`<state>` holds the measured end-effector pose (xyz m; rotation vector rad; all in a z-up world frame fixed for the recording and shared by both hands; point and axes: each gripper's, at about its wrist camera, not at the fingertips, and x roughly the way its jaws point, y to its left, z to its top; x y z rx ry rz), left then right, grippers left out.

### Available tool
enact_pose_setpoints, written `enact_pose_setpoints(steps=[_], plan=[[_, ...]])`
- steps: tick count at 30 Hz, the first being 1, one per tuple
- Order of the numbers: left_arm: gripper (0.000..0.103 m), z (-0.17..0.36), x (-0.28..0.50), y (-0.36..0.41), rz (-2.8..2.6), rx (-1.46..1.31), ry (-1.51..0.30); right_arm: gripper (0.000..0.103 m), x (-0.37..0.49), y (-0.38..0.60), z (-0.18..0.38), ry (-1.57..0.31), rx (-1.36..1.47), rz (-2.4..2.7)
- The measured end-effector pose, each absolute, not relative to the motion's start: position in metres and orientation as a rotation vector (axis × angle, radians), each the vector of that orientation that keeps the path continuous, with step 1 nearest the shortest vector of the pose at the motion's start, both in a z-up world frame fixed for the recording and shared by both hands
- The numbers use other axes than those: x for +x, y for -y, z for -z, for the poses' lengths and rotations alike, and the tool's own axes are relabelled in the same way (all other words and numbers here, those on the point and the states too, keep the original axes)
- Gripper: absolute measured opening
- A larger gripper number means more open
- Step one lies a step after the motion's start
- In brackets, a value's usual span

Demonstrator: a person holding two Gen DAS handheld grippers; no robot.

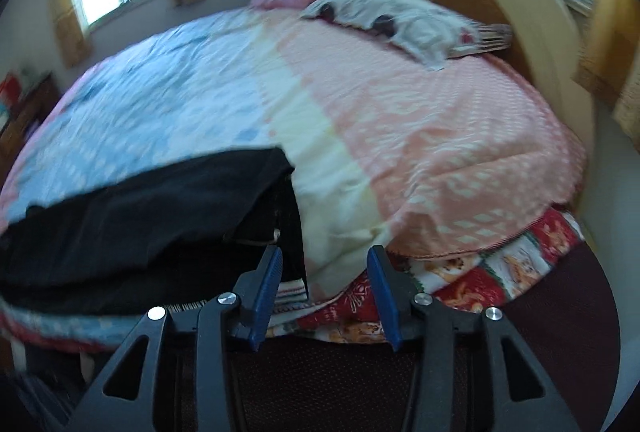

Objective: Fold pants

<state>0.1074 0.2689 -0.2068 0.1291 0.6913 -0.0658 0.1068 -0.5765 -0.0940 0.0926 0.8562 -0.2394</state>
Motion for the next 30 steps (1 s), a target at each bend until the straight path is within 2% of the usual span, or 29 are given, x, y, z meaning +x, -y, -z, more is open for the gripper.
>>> enact_pose_setpoints(steps=[4, 11, 16, 22, 23, 24, 25, 27, 30], plan=[[0.067, 0.208, 0.112, -0.261, 0.055, 0.163, -0.688, 0.046, 0.128, 0.469, 0.093, -0.831, -0.018, -0.028], [0.067, 0.209, 0.113, -0.262, 0.061, 0.166, -0.685, 0.046, 0.159, 0.229, 0.171, -0.936, -0.342, -0.561], [0.065, 0.213, 0.103, -0.259, 0.098, 0.165, -0.686, 0.046, 0.15, 0.153, 0.206, -0.903, -0.537, -0.667], [0.065, 0.216, 0.089, -0.26, 0.152, 0.156, -0.691, 0.046, 0.155, 0.136, 0.22, -0.873, -0.685, -0.636], [0.065, 0.219, 0.09, -0.261, 0.151, 0.158, -0.697, 0.041, 0.158, 0.136, 0.22, -0.882, -0.67, -0.636], [0.065, 0.221, 0.092, -0.261, 0.156, 0.153, -0.702, 0.031, 0.162, 0.138, 0.219, -0.895, -0.65, -0.642], [0.064, 0.221, 0.094, -0.262, 0.157, 0.149, -0.704, 0.027, 0.167, 0.14, 0.217, -0.91, -0.62, -0.65], [0.053, 0.22, 0.096, -0.261, 0.154, 0.148, -0.689, 0.015, 0.174, 0.142, 0.214, -0.927, -0.586, -0.645], [0.041, 0.216, 0.098, -0.257, 0.166, 0.173, -0.682, 0.006, 0.174, 0.138, 0.208, -0.915, -0.602, -0.647]])
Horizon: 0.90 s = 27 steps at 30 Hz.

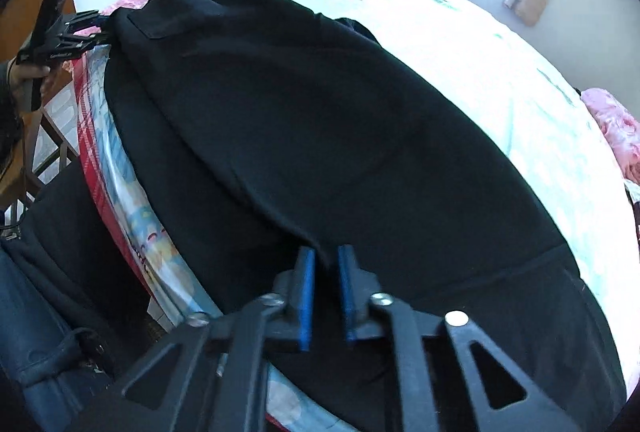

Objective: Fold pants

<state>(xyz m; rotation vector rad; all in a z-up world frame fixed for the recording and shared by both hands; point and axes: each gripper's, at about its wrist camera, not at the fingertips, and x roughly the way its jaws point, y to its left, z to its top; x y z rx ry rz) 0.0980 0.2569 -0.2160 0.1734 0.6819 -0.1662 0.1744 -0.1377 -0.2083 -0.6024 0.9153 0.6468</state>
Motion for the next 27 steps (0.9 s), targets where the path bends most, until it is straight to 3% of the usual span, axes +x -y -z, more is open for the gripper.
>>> enact_pose_setpoints(steps=[10, 24, 26, 27], plan=[[0.038, 0.203, 0.084, -0.265, 0.203, 0.177, -0.649, 0.003, 0.159, 0.153, 0.166, -0.906, -0.527, -0.68], [0.037, 0.22, 0.091, -0.282, 0.175, 0.148, -0.689, 0.003, 0.142, 0.143, 0.201, -1.001, -0.508, -0.748], [0.046, 0.223, 0.091, -0.281, 0.16, 0.162, -0.695, 0.003, 0.145, 0.141, 0.213, -1.023, -0.496, -0.736], [0.056, 0.223, 0.09, -0.282, 0.144, 0.158, -0.692, 0.004, 0.146, 0.142, 0.217, -1.042, -0.486, -0.74]])
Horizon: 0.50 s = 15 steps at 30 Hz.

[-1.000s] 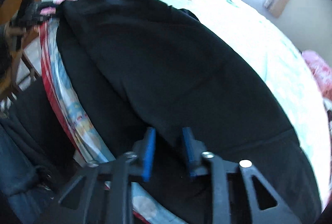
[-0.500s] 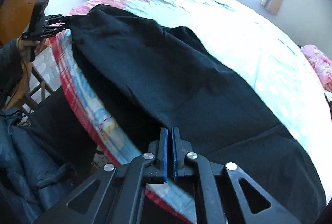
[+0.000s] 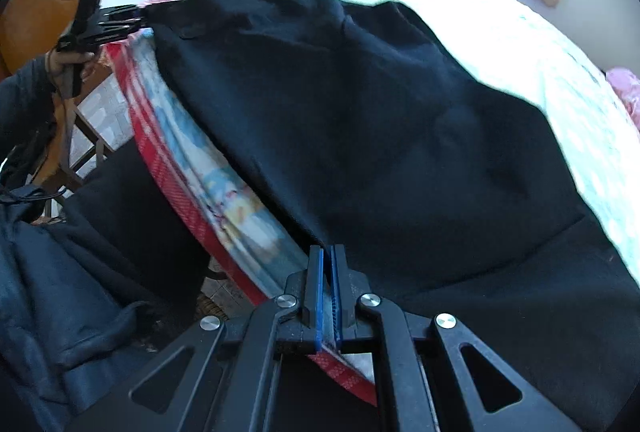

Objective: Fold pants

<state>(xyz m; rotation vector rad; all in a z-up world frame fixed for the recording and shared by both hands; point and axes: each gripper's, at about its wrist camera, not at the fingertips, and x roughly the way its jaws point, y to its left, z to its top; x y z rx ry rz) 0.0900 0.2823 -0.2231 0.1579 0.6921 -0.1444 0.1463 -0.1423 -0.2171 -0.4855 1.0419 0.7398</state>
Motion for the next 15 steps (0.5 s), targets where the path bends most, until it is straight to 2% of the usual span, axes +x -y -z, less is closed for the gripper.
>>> enact_pose_setpoints(steps=[1, 2, 4, 5, 6, 8, 10, 15], plan=[[0.062, 0.222, 0.089, -0.283, 0.124, 0.16, -0.691, 0.004, 0.148, 0.142, 0.22, -1.059, -0.488, -0.745], [0.074, 0.222, 0.089, -0.284, 0.098, 0.173, -0.696, 0.004, 0.148, 0.141, 0.218, -1.049, -0.494, -0.748], [0.077, 0.223, 0.084, -0.284, 0.069, 0.207, -0.709, 0.007, 0.149, 0.142, 0.214, -1.055, -0.483, -0.76], [0.077, 0.222, 0.082, -0.284, 0.066, 0.218, -0.717, 0.015, 0.15, 0.143, 0.213, -1.059, -0.487, -0.767], [0.077, 0.222, 0.08, -0.284, 0.061, 0.227, -0.723, 0.031, 0.15, 0.144, 0.212, -1.058, -0.495, -0.767], [0.078, 0.221, 0.076, -0.286, 0.062, 0.244, -0.736, 0.05, 0.15, 0.149, 0.206, -1.05, -0.512, -0.751], [0.082, 0.223, 0.074, -0.29, 0.027, 0.278, -0.748, 0.051, 0.15, 0.155, 0.197, -1.034, -0.496, -0.77], [0.083, 0.218, 0.07, -0.311, -0.058, 0.23, -0.741, 0.051, 0.154, 0.163, 0.167, -0.971, -0.414, -0.819]])
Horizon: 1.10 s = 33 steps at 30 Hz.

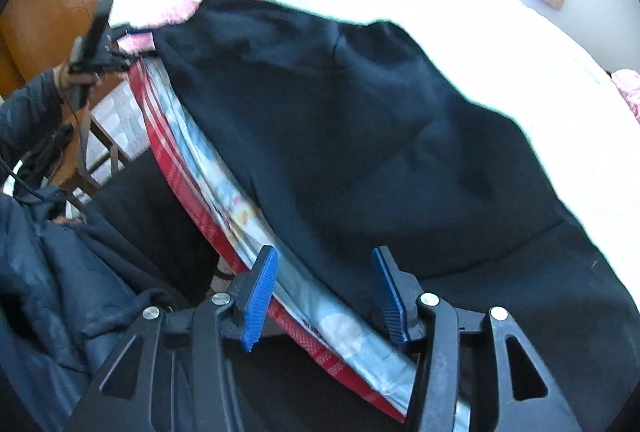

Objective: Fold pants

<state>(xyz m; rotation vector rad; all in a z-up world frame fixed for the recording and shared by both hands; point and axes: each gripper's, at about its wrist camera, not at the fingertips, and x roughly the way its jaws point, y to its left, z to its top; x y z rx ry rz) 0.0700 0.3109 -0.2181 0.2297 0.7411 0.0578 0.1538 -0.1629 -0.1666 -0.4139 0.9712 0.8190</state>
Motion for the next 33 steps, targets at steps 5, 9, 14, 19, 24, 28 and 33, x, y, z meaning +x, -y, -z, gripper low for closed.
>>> enact_pose_setpoints(steps=[5, 9, 14, 19, 24, 28, 33], plan=[[0.085, 0.172, 0.065, -0.283, -0.024, 0.189, -0.589, 0.051, 0.198, 0.162, 0.142, -0.959, -0.216, -0.797], [0.093, 0.15, 0.076, -0.239, 0.079, 0.179, -0.525, 0.051, 0.247, 0.154, 0.128, -0.94, -0.006, -0.793], [0.093, 0.153, 0.095, -0.198, 0.191, 0.158, -0.54, 0.051, 0.305, 0.115, 0.139, -1.023, 0.143, -0.82], [0.093, 0.18, 0.118, -0.173, 0.204, 0.139, -0.604, 0.051, 0.341, 0.078, 0.172, -1.125, 0.176, -0.804], [0.093, 0.203, 0.13, -0.167, 0.196, 0.126, -0.688, 0.051, 0.37, 0.069, 0.189, -1.169, 0.254, -0.814], [0.093, 0.219, 0.134, -0.176, 0.194, 0.081, -0.739, 0.041, 0.383, 0.064, 0.196, -1.188, 0.256, -0.816], [0.095, 0.223, 0.133, -0.174, 0.195, 0.089, -0.741, 0.008, 0.395, 0.053, 0.199, -1.178, 0.215, -0.779]])
